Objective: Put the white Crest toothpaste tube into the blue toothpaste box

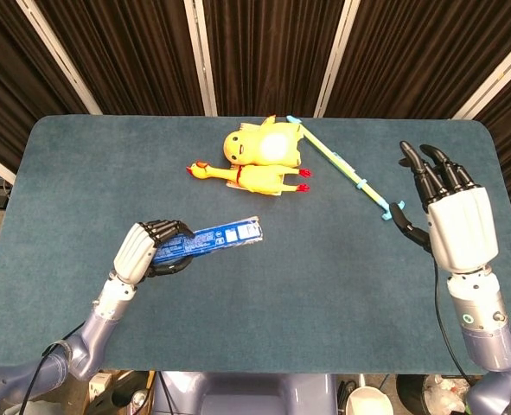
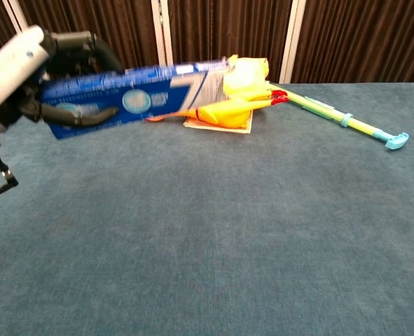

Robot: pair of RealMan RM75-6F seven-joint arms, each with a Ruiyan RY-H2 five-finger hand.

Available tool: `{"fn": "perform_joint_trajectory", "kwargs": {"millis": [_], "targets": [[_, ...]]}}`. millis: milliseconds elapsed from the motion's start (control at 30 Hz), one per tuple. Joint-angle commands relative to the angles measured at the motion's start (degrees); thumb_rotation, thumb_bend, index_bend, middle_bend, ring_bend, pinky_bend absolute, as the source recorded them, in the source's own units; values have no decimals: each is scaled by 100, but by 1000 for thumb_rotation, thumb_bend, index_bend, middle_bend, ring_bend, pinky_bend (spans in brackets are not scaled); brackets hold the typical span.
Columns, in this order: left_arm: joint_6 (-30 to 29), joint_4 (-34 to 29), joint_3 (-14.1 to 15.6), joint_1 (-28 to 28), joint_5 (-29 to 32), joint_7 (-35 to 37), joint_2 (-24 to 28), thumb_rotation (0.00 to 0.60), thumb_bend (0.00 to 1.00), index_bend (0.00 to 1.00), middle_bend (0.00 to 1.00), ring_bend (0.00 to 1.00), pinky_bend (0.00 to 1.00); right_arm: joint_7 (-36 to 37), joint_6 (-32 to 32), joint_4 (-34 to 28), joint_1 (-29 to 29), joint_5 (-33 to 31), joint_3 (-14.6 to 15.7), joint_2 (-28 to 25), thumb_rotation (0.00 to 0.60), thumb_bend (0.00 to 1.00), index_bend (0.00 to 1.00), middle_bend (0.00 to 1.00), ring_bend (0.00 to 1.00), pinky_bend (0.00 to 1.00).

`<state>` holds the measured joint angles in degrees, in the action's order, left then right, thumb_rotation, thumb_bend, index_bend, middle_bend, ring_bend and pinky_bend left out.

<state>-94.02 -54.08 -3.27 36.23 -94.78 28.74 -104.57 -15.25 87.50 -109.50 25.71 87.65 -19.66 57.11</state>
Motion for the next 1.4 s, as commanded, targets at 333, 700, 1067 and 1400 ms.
{"fn": "perform_joint_trajectory", "kwargs": {"millis": [333, 700, 1067, 1400], "targets": [[357, 853, 365, -292, -11, 144, -512, 600, 607, 423, 595, 564, 690, 6, -27, -14, 9, -2, -15, 7, 600, 309, 0, 343, 198, 390], [665, 1471, 582, -557, 33, 243, -784, 600, 584, 399, 564, 547, 659, 28, 18, -56, -77, 94, 86, 38, 600, 309, 0, 343, 198, 390], [1115, 1277, 825, -623, -49, -106, -547, 600, 177, 110, 202, 187, 181, 41, 13, -90, -109, 108, 123, 74, 600, 309, 0, 343, 198, 390], [912, -1085, 534, -612, 43, -981, 779, 600, 172, 32, 77, 91, 79, -16, 97, -180, -400, 371, 518, 102, 600, 309, 0, 335, 198, 317]]}}
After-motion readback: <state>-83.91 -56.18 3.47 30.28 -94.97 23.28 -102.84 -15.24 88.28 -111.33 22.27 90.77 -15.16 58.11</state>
